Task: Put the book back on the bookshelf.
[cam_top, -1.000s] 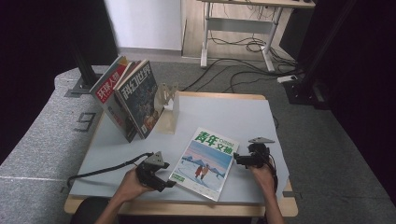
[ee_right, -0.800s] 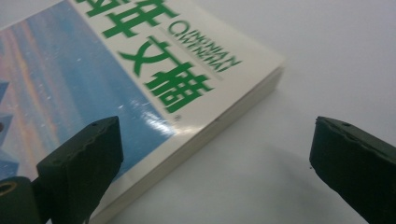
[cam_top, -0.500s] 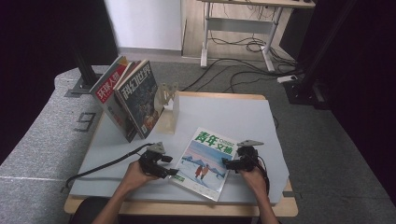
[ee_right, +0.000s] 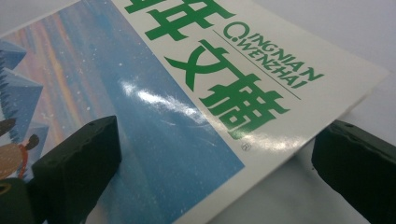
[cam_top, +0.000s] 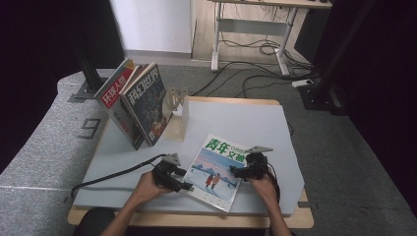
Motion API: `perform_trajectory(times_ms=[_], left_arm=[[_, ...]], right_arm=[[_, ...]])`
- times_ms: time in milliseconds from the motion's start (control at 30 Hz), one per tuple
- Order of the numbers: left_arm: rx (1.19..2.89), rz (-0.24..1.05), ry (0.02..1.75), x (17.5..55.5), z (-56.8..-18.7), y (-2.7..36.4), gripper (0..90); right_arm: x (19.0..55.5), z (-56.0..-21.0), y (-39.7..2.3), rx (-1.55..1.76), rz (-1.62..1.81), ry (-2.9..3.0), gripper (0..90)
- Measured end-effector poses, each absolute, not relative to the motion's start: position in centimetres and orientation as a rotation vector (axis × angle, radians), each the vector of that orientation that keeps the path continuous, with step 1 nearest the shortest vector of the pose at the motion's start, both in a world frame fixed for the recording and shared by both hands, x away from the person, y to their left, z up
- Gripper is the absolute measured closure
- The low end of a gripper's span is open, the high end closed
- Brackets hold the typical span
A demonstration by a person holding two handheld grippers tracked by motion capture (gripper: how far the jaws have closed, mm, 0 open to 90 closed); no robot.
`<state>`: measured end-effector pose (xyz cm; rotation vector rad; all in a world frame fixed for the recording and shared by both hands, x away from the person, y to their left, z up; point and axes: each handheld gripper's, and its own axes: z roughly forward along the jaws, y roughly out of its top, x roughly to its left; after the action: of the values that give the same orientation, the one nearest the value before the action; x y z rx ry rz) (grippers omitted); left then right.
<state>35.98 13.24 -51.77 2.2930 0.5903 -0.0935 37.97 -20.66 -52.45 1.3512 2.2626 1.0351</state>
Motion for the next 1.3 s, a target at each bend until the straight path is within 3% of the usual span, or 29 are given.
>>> perform_trajectory(times_ms=[500,667,900,1300], left_arm=[[2.308,-0.106,0.556,34.4,-51.6,12.8,33.7],[2.307,-0.099,0.565,34.2,-51.6,12.7,33.7],[2.31,-0.099,0.568,33.9,-51.6,12.5,33.1],[2.312,-0.182,0.494,32.9,-51.6,11.5,33.1]], right_arm=[[38.8,-52.4,-20.1,1.357,1.014,2.25,0.0],[38.2,-52.2,-20.4,1.377,1.002,2.261,4.0],[38.7,-52.7,-20.6,1.389,1.057,2.269,0.4],[40.6,-52.6,-20.0,1.352,1.055,2.304,0.0]])
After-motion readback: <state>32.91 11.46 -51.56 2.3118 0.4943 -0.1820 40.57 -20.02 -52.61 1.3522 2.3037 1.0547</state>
